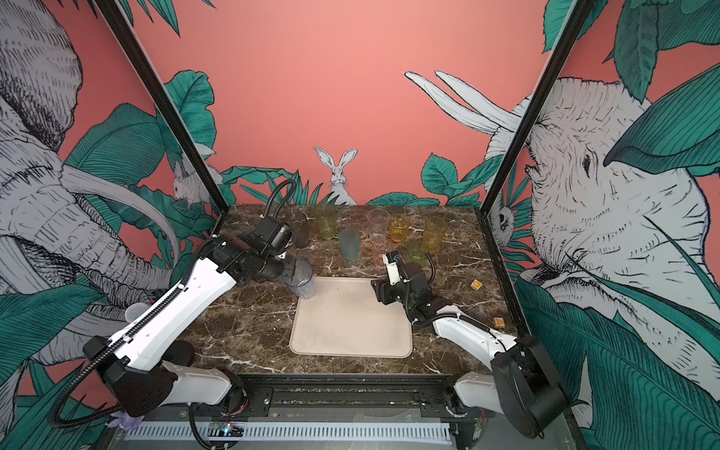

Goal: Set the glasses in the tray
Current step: 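Lift the clear blue glass and carry it toward the tray with the left gripper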

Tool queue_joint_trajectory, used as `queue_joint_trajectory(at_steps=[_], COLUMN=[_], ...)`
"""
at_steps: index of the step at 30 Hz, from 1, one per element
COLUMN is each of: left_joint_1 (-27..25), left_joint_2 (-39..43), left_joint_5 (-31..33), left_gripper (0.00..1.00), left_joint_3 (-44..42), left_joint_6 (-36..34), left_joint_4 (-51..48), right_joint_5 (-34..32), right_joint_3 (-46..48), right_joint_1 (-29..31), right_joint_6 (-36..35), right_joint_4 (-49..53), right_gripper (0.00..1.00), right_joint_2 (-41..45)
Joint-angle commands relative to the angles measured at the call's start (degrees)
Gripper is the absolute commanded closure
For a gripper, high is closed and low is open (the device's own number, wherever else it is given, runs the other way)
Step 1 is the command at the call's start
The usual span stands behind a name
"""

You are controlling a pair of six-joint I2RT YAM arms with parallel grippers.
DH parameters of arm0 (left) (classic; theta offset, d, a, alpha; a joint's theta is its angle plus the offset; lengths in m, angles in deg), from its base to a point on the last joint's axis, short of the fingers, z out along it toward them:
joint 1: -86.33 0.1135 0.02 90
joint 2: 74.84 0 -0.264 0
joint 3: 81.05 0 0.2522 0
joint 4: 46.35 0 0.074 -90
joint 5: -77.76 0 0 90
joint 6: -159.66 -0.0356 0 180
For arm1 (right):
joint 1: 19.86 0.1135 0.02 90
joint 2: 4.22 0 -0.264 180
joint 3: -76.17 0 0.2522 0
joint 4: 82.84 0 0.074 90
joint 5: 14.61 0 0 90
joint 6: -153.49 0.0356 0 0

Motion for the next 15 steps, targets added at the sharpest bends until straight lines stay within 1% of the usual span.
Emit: queue_joint_trajectory(at_steps=[1,10,15], left_joint_1=[-0.5,-0.6,-0.6], left_joint_2=[0.4,-2.4,-5.5], left_joint_5=[0.4,1.7,2.2], left_gripper=[1.0,1.0,1.0], left_joint_3=[-2.4,-5.7,-5.6], left_joint_6=[2.3,3.2,3.8], left_joint_4=[5.0,8.6,9.8], right_joint_5=[-1.1,-1.7,-2.6], right_joint_3=[0.4,0.4,-0.2], right_joint_1=[0.3,0.3,0.3], right_joint_6=[-0.8,-0.9,-1.0], right_joint_4=[-1.6,-1.5,-0.6], right_gripper=[0.35,0.35,0.35], right_joint_2=[1.0,0.8,0.1])
